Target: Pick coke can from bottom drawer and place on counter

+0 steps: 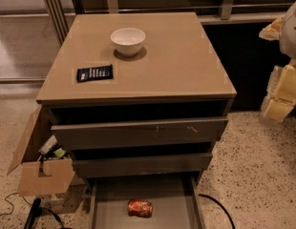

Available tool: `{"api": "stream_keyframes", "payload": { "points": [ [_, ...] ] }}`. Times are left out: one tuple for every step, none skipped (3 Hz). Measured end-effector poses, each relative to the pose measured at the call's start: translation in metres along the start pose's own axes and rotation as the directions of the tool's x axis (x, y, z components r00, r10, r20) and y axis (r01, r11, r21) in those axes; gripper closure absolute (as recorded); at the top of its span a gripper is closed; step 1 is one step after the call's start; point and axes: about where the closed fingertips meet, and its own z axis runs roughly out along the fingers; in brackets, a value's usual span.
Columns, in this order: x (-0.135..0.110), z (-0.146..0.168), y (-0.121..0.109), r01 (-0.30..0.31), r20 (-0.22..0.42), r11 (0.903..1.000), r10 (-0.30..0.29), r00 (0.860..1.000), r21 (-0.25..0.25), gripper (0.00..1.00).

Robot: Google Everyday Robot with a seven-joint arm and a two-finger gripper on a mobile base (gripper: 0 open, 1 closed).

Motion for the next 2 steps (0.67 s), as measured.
{"api": "stream_keyframes", "payload": {
  "points": [
    [-0.0012, 0.0016, 0.0005, -0.004, 0.008, 1.0, 0.004, 1.0, -0.002, 0.0],
    [-0.0044, 0.006, 0.002, -0.015, 0.028, 0.9999, 0.015, 0.999, -0.007, 0.0]
  ]
}}
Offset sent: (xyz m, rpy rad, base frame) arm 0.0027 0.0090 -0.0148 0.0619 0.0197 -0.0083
